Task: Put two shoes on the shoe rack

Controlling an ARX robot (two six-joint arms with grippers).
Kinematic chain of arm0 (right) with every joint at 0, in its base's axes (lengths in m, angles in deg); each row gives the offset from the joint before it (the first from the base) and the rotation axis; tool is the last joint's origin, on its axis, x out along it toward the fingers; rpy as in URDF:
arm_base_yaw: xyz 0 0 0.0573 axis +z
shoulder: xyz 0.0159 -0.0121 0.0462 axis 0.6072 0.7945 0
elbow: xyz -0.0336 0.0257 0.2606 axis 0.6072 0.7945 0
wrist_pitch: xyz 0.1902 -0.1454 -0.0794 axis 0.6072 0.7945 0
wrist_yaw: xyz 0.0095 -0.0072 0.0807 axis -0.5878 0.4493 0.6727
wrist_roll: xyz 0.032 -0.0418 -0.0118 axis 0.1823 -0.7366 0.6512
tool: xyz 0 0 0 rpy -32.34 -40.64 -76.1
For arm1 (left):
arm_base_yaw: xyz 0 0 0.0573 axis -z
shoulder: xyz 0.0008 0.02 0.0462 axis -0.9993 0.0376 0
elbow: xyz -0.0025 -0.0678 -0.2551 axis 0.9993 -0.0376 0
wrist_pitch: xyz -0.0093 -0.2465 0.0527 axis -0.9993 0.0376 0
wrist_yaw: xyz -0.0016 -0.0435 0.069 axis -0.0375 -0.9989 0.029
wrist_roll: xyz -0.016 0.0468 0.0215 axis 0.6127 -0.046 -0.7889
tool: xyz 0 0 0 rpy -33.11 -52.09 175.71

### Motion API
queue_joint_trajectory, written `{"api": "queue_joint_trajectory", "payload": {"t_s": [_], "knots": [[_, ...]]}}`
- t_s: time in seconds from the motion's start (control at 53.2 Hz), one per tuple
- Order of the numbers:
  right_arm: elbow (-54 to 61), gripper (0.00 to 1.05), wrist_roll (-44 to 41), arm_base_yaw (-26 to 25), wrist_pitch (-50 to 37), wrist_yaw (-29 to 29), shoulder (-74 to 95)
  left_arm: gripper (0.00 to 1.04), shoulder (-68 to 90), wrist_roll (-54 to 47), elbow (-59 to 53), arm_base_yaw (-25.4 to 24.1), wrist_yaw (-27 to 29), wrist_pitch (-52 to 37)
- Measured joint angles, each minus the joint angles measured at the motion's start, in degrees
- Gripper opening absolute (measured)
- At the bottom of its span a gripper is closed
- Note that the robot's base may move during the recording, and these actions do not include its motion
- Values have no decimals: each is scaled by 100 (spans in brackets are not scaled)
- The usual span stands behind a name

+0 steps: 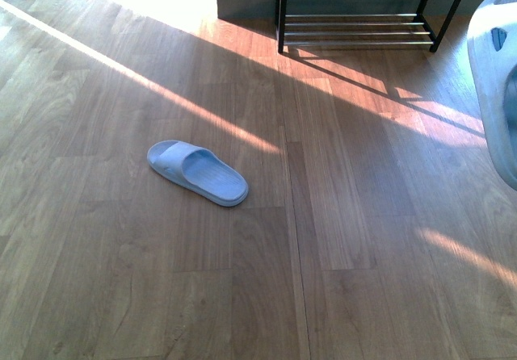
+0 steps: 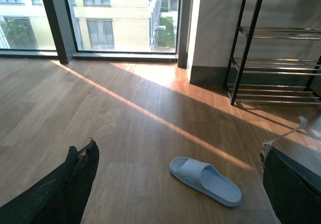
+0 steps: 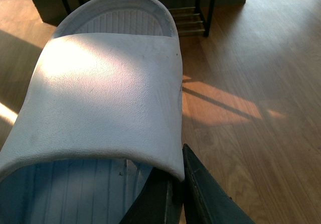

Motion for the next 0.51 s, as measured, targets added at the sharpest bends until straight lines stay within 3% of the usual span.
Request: {"api": "queue_joint_trajectory", "payload": {"t_s": [0.508], "knots": [[26, 2, 2, -9, 11, 0, -20, 95, 0, 2, 0, 0, 0, 0]]}}
